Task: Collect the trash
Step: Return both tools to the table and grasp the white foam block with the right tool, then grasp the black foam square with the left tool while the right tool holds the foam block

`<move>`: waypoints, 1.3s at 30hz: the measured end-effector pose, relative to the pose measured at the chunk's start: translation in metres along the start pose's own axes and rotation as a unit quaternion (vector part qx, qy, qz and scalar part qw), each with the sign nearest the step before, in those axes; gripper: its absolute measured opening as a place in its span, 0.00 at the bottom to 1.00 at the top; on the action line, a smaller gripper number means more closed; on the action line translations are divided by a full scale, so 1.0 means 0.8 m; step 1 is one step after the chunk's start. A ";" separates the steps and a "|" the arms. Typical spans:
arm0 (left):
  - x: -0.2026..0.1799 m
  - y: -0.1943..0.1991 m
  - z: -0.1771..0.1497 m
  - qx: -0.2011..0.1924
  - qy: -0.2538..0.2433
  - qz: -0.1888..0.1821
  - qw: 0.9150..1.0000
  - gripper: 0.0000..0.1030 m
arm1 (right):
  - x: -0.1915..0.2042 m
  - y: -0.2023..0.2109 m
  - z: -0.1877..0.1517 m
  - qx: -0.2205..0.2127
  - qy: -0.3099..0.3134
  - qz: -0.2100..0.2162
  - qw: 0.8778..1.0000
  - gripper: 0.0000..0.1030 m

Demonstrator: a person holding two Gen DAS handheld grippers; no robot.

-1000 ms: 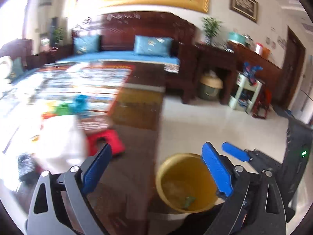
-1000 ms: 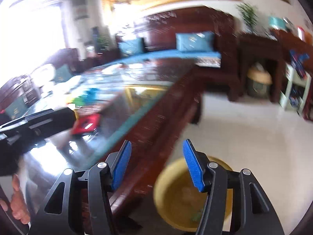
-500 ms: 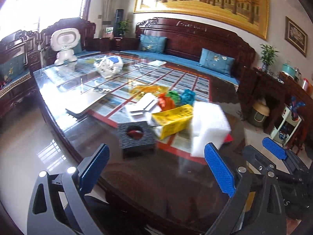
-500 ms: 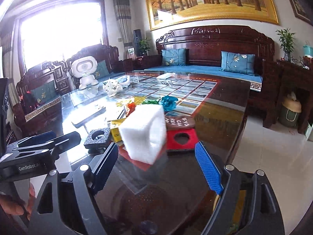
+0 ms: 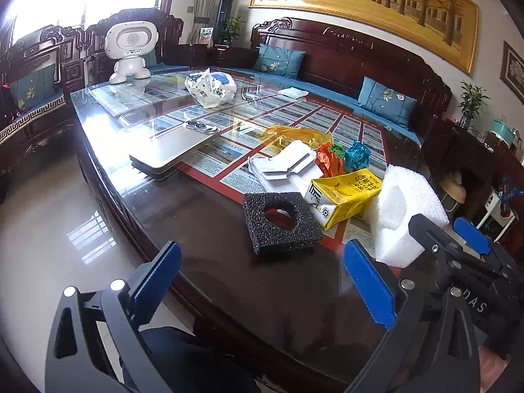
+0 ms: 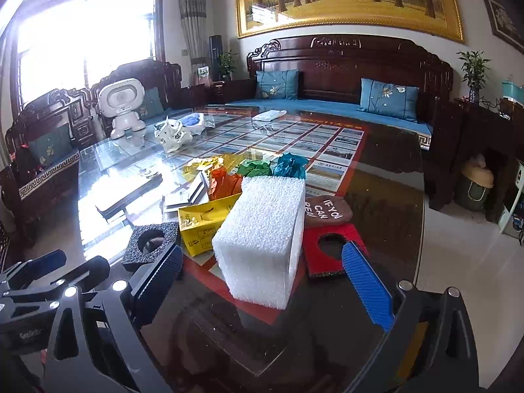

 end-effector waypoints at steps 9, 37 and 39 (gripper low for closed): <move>-0.004 -0.024 -0.002 0.022 0.006 -0.001 1.000 0.96 | -0.004 -0.046 0.001 0.073 -0.007 0.013 0.997 0.58; -0.025 -0.092 0.008 0.069 0.005 0.053 0.996 0.64 | -0.032 0.018 0.018 0.020 -0.014 0.106 0.994 0.44; -0.022 -0.087 0.006 0.065 0.012 0.043 0.997 0.63 | -0.033 0.022 0.018 0.019 -0.010 0.104 0.994 0.44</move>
Point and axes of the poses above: each gripper's, at about its wrist camera, not at the fingertips, and y roughly against the way its jaws point, x to its left, z to its top, the point moved 3 cm from there along -y, roughly the way its jaws point, and after that the axes turned 3 degrees about -x, right-handed, at the moved point
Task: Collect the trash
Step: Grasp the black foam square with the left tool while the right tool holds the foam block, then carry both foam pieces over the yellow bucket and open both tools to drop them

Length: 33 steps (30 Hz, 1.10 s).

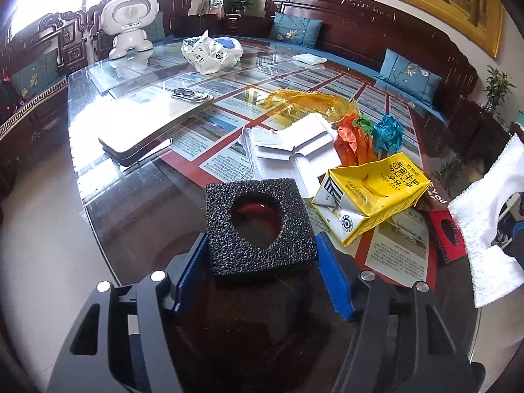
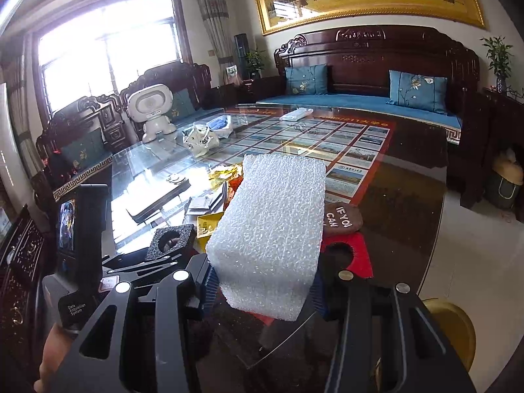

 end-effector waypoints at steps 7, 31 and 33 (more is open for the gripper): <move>-0.002 0.041 -0.005 -0.036 -0.008 0.000 0.999 0.63 | -0.010 0.010 -0.004 0.000 -0.005 -0.006 1.000 0.44; -0.266 0.102 -0.063 -0.004 -0.180 -0.199 0.963 0.64 | -0.191 0.153 -0.061 -0.021 -0.085 -0.145 0.986 0.44; -0.297 0.097 -0.074 0.007 -0.198 -0.216 0.956 0.64 | -0.218 0.164 -0.071 -0.020 -0.103 -0.160 0.981 0.44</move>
Point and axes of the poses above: each gripper's, at about its wrist camera, not at the fingertips, and y roughly against the way its jaws point, x to its left, z to its top, the point moved 3 cm from there along -y, roughly the way its jaws point, and after that the axes turned 3 degrees about -x, right-handed, at the moved point
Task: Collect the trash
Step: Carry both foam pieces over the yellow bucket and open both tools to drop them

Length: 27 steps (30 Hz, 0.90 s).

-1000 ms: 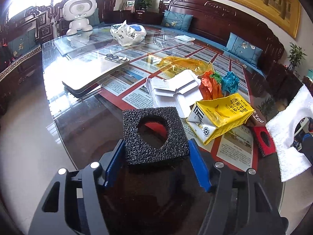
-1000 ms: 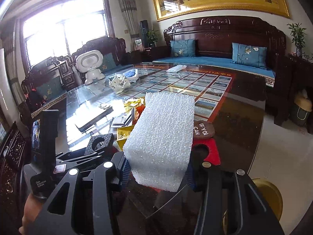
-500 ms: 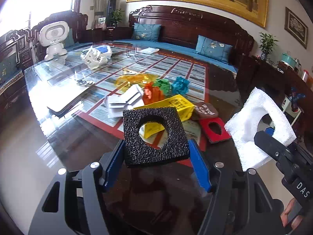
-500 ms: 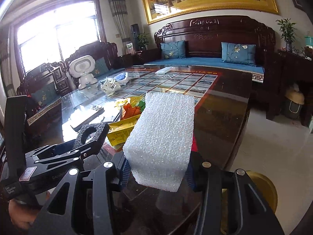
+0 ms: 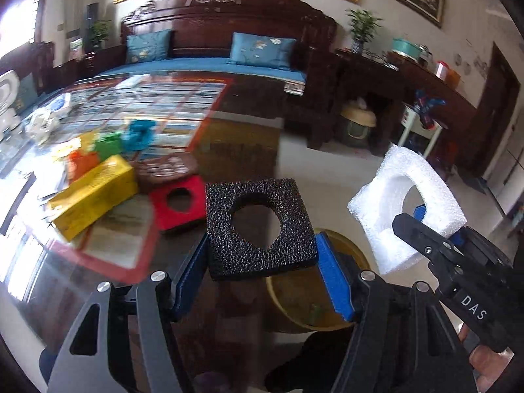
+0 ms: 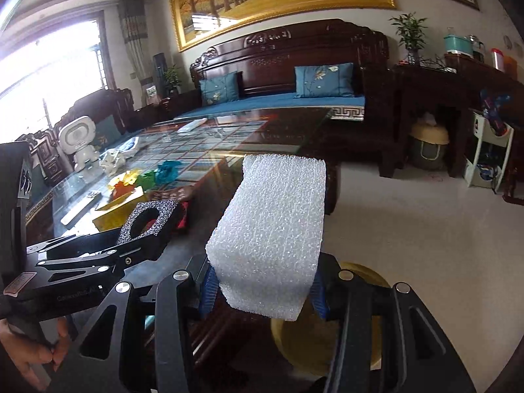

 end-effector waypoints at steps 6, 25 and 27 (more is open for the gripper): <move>-0.079 -0.069 0.003 0.046 -0.042 -0.037 0.997 0.63 | -0.078 0.003 -0.015 0.004 -0.038 -0.044 0.998 0.44; -0.167 -0.201 -0.039 0.146 -0.058 -0.071 0.985 0.83 | -0.181 -0.042 -0.051 0.066 -0.063 -0.095 0.991 0.44; -0.164 -0.200 -0.038 0.142 -0.057 -0.061 0.986 0.83 | -0.181 -0.046 -0.054 0.074 -0.062 -0.092 0.991 0.44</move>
Point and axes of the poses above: each gripper's, at about its wrist camera, not at the fingertips, and y roughly against the way its jaws point, x to its left, z to its top, the point moved 3 cm from there along -y, roughly the way its jaws point, and after that the axes turned 3 degrees about -x, right-handed, at the moved point
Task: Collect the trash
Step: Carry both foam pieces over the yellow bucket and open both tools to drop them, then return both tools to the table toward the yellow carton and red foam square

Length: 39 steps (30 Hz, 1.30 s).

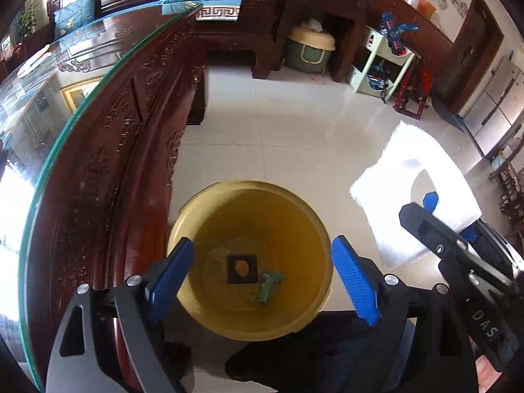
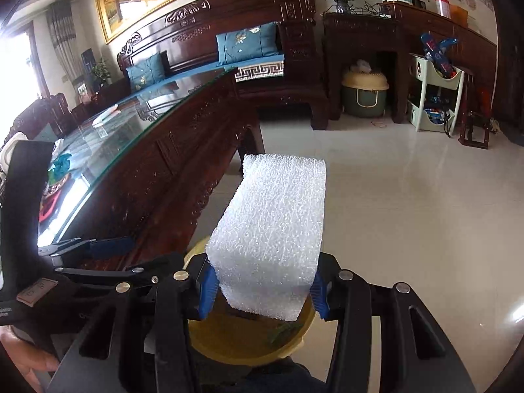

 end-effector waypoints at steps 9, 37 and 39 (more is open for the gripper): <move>0.023 0.028 0.008 -0.053 -0.021 0.094 0.994 0.93 | 0.030 -0.022 -0.006 0.026 0.031 0.020 0.999 0.44; 0.180 0.222 -0.048 -0.184 0.100 0.150 0.966 0.96 | 0.204 0.053 0.019 -0.112 0.163 0.055 0.979 0.92; 0.205 0.243 -0.065 -0.191 0.119 0.167 0.960 0.96 | 0.230 0.058 0.017 -0.116 0.172 0.067 0.976 0.92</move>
Point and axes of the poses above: each gripper's, at about its wrist camera, not at the fingertips, and y roughly against the way its jaws point, x to its left, z to its top, the point moved 3 cm from there along -y, roughly the way its jaws point, and after that the axes turned 3 degrees about -x, right-handed, at the moved point
